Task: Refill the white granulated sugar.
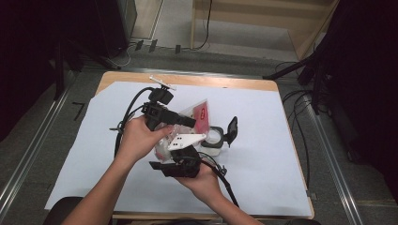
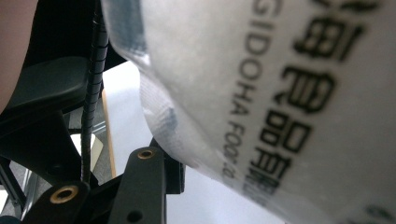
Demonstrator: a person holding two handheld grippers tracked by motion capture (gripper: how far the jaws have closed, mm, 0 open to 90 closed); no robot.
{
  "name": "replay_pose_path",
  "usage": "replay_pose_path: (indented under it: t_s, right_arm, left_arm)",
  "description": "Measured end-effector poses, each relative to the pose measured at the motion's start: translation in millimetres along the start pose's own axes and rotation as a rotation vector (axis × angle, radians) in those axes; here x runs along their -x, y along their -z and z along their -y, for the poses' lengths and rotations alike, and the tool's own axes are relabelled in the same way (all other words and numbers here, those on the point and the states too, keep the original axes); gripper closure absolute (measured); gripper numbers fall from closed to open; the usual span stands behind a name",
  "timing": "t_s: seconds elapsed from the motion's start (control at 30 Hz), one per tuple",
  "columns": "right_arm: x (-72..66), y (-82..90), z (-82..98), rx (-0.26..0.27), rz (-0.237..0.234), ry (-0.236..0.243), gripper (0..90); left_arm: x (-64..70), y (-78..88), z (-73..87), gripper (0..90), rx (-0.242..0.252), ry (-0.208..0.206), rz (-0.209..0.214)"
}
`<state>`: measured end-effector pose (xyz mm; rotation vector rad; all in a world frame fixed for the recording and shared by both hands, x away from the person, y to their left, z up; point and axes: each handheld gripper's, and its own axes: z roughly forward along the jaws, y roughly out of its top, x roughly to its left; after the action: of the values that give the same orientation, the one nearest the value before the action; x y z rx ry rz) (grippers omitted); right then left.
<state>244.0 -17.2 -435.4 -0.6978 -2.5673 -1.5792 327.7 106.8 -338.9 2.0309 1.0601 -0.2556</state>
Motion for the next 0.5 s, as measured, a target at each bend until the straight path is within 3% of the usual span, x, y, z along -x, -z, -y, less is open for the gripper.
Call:
replay_pose_path:
  t_s: [0.5]
  right_arm:
    - [0.0,-0.2,0.1,-0.001,0.001,0.002,63.3]
  left_arm:
    - [-0.4,0.3,-0.2,69.1,-0.01,-0.002,-0.008]
